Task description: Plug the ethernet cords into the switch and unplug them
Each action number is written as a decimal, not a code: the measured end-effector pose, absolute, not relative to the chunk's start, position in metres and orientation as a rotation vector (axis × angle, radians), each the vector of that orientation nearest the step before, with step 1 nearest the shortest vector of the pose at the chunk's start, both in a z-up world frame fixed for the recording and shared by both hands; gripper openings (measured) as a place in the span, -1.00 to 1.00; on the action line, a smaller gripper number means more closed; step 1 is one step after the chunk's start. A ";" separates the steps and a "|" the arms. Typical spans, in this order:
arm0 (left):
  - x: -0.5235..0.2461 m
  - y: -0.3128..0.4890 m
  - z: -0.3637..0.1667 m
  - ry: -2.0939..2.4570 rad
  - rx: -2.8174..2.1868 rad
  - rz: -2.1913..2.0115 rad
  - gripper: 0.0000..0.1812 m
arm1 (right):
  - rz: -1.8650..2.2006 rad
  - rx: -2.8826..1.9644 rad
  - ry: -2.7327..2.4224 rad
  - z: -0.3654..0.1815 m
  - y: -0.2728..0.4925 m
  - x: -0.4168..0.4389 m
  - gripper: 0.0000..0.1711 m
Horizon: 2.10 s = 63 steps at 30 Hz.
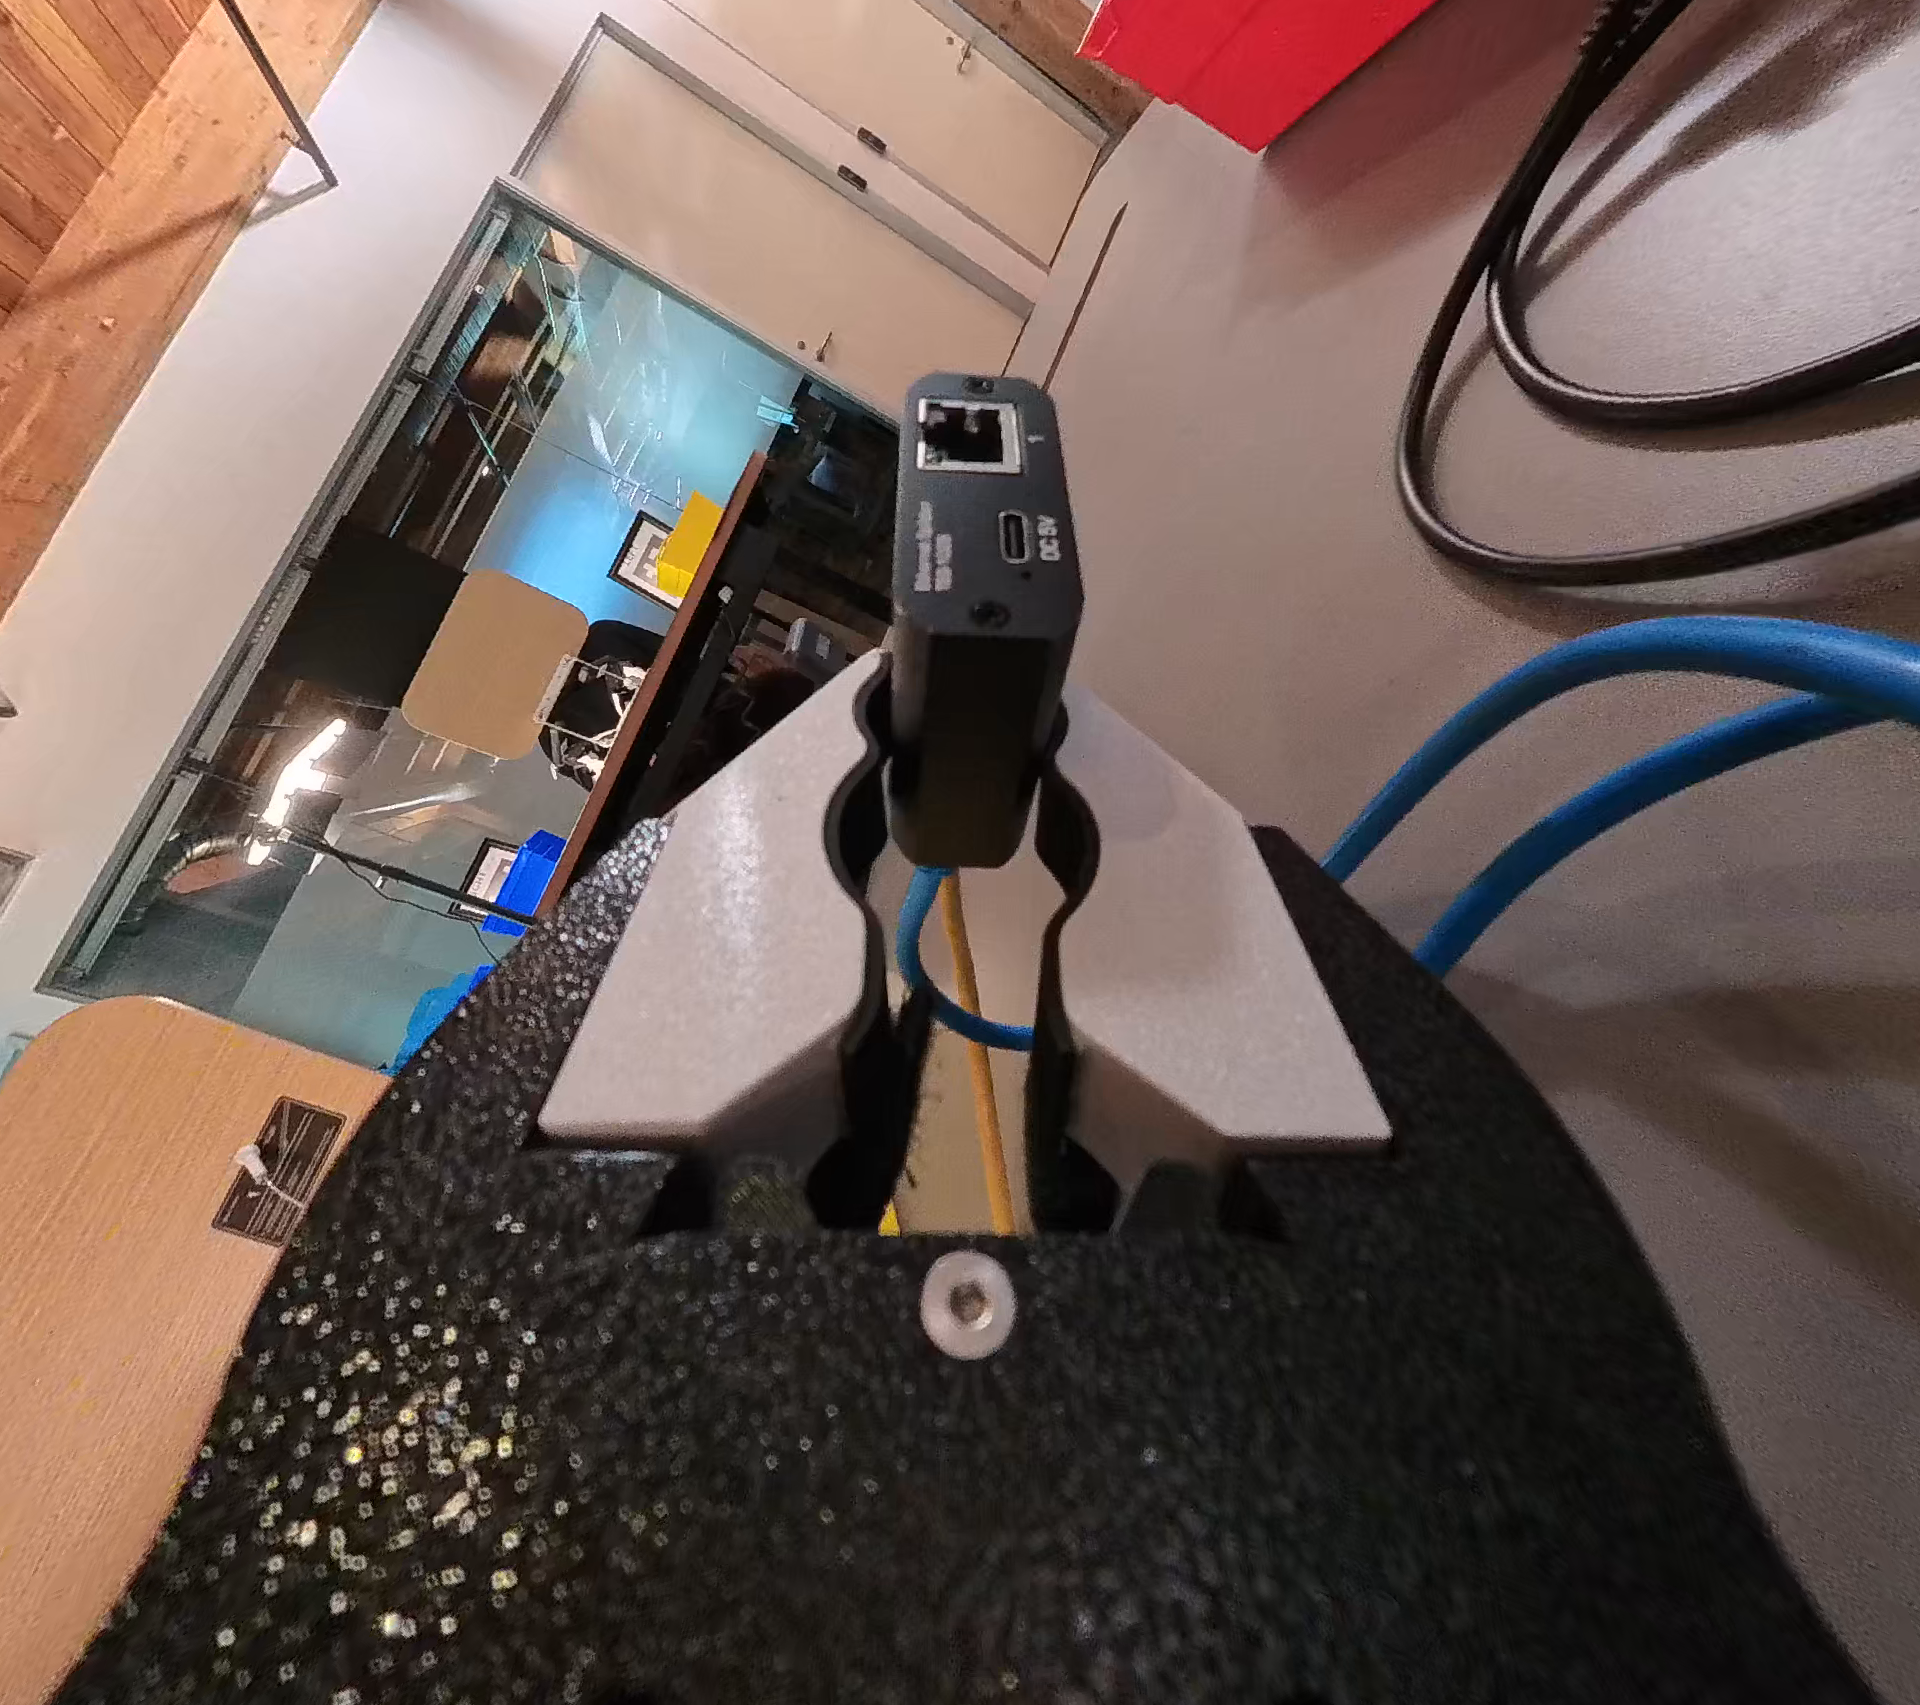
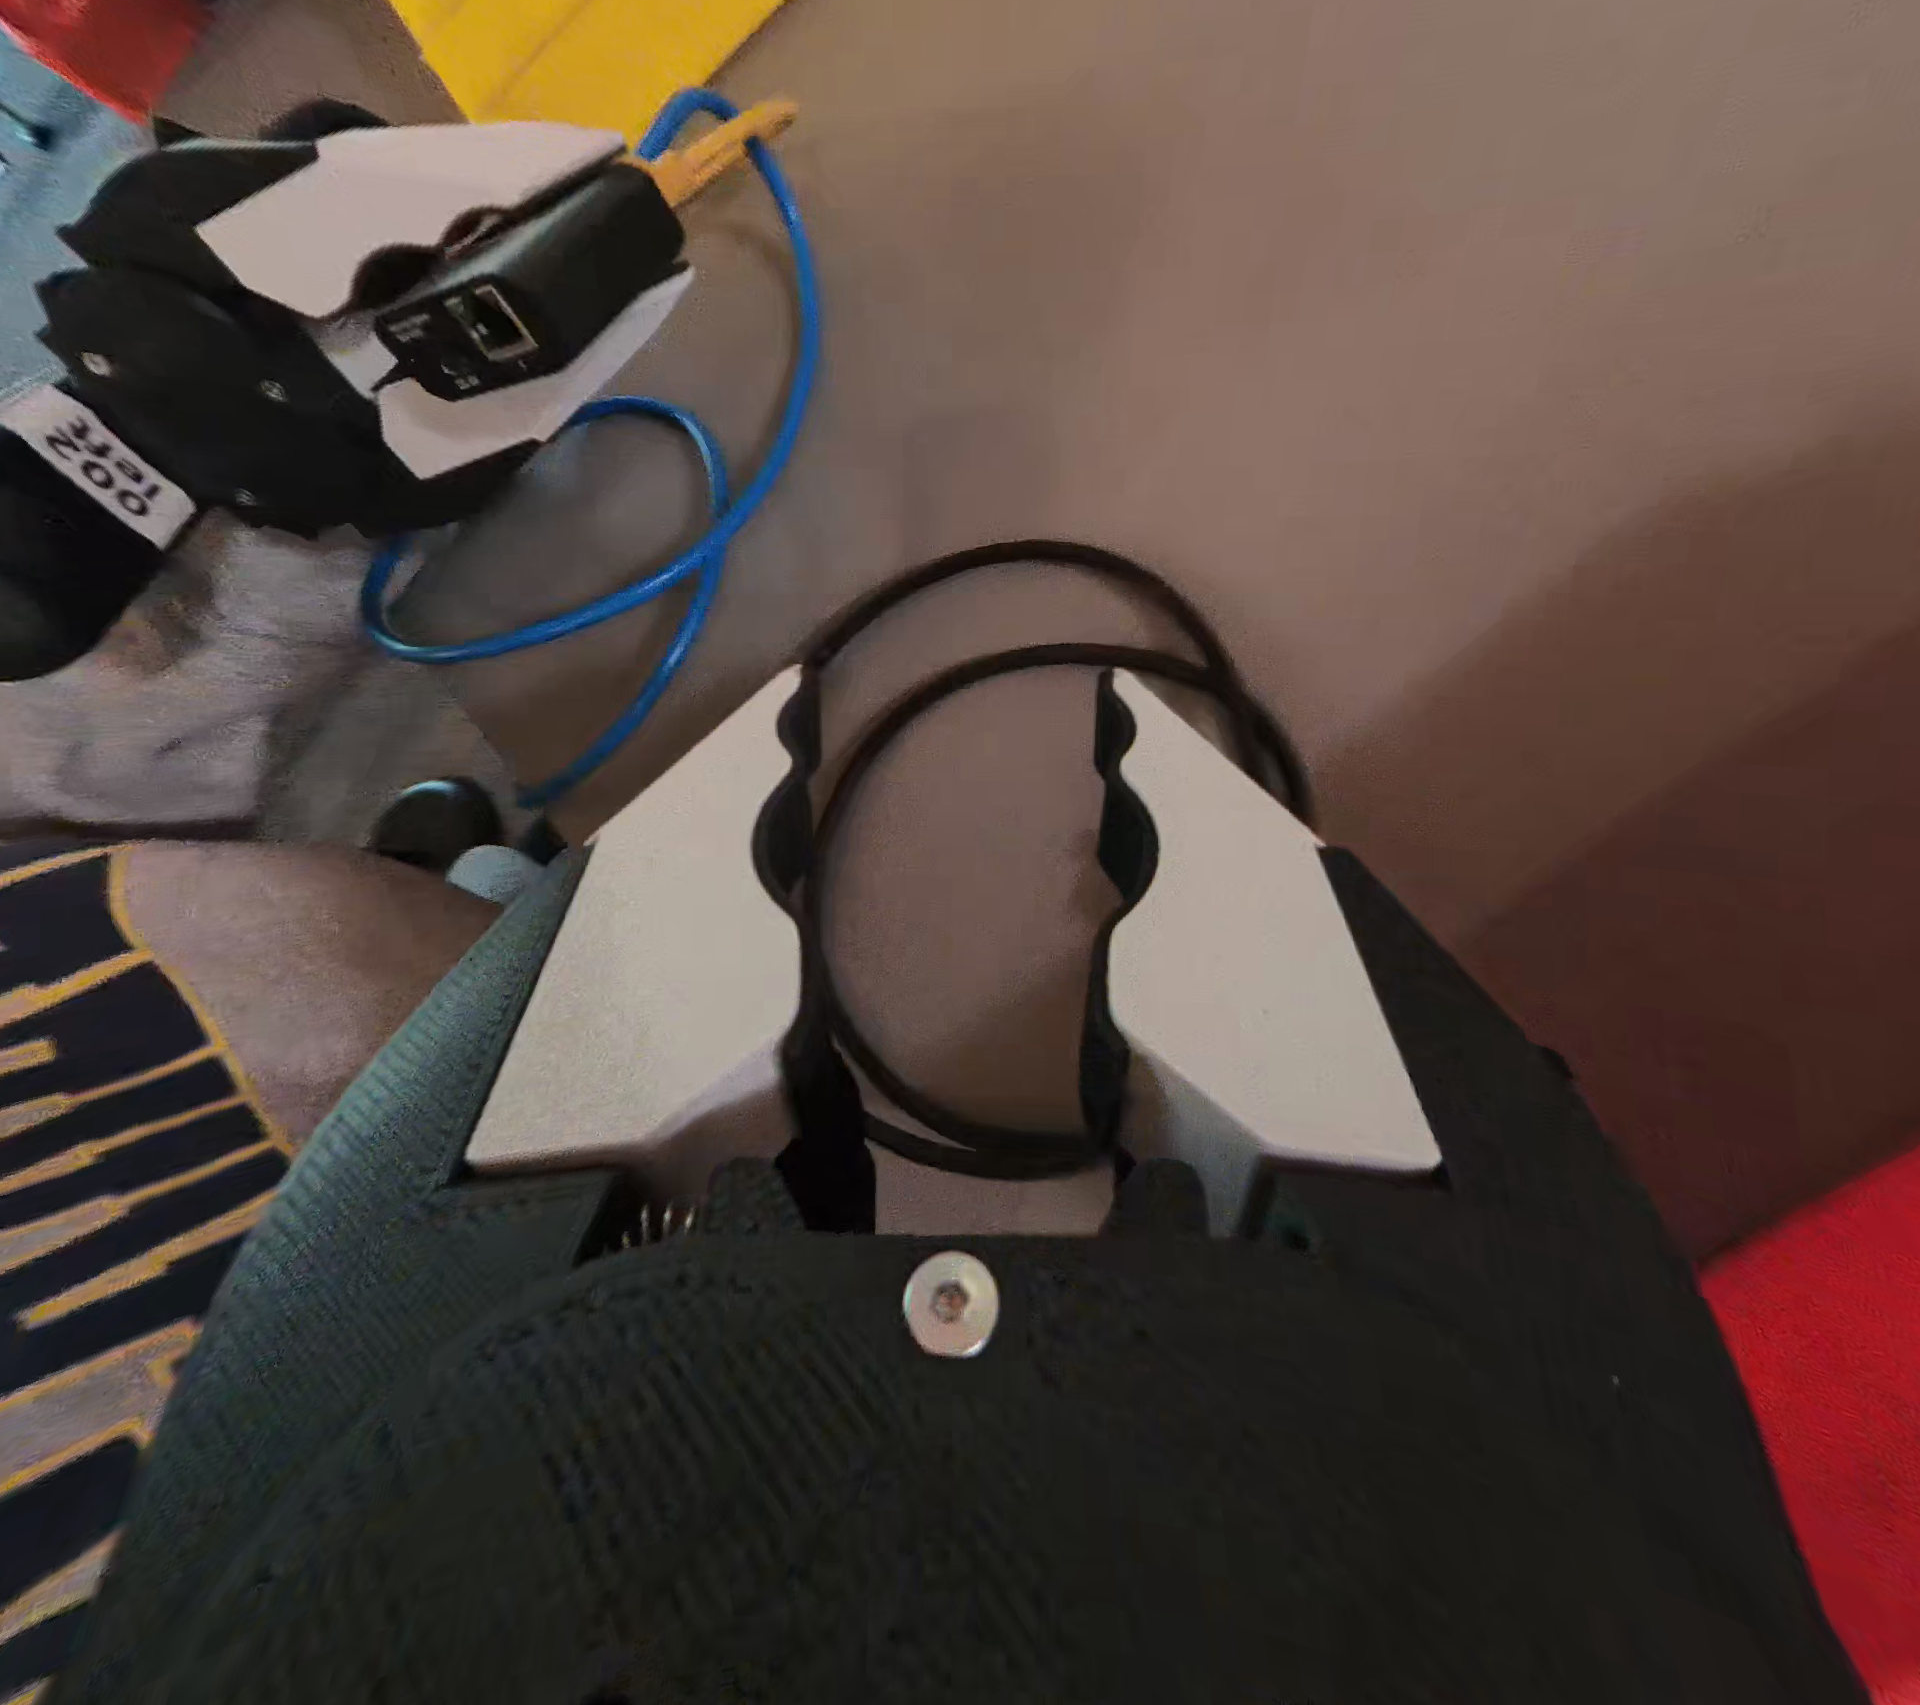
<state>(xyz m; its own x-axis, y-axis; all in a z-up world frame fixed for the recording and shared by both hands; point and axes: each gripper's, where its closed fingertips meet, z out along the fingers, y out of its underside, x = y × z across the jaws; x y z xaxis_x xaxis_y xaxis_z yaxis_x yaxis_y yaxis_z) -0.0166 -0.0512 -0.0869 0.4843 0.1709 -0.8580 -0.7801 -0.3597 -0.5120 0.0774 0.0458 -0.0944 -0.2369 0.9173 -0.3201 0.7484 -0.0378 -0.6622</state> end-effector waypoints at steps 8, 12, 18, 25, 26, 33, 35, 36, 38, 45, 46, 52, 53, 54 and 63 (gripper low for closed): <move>-0.022 -0.058 -0.084 0.500 -1.647 1.091 -0.76 | 1.020 -1.757 -2.104 -0.150 -0.036 0.063 -0.28; -0.023 -0.061 -0.082 0.487 -1.644 1.088 -0.76 | 0.677 -1.615 -2.218 -0.180 -0.048 0.072 -0.29; -0.025 -0.061 -0.080 0.464 -1.640 1.074 -0.76 | 0.531 -1.246 -2.353 -0.175 -0.049 0.070 -0.85; -0.030 -0.062 -0.078 0.422 -1.638 1.061 -0.77 | 0.266 -0.064 -2.635 -0.162 -0.035 0.112 -0.93; -0.031 -0.063 -0.078 0.413 -1.639 1.058 -0.76 | 0.175 0.047 -2.636 -0.162 -0.021 0.117 -0.95; -0.037 -0.063 -0.076 0.356 -1.641 1.037 -0.76 | -0.028 -0.287 -2.701 -0.131 0.057 0.131 -0.54; -0.038 -0.063 -0.077 0.353 -1.642 1.037 -0.76 | 0.147 -0.640 -2.575 -0.115 0.057 0.114 -0.54; -0.038 -0.063 -0.077 0.353 -1.642 1.037 -0.76 | 0.301 -0.830 -2.481 -0.108 0.049 0.102 -0.57; -0.037 -0.063 -0.077 0.355 -1.643 1.038 -0.76 | 0.697 -1.185 -2.276 -0.100 0.022 0.078 -0.63; -0.036 -0.064 -0.078 0.381 -1.642 1.060 -0.77 | 1.127 -1.598 -1.957 -0.134 -0.036 0.014 -0.60; -0.036 -0.065 -0.078 0.386 -1.645 1.068 -0.77 | 1.121 -1.635 -1.953 -0.142 -0.042 0.009 -0.61; -0.036 -0.064 -0.080 0.403 -1.646 1.079 -0.77 | 1.031 -1.640 -1.933 -0.168 -0.057 -0.010 -0.52; -0.036 -0.063 -0.080 0.404 -1.646 1.077 -0.77 | 1.031 -1.646 -1.932 -0.170 -0.057 -0.012 -0.52; -0.036 -0.063 -0.080 0.405 -1.646 1.077 -0.77 | 1.034 -1.651 -1.928 -0.171 -0.057 -0.015 -0.52; -0.036 -0.062 -0.085 0.468 -1.663 1.116 -0.77 | 1.069 -1.541 -2.051 -0.164 -0.050 -0.004 -0.89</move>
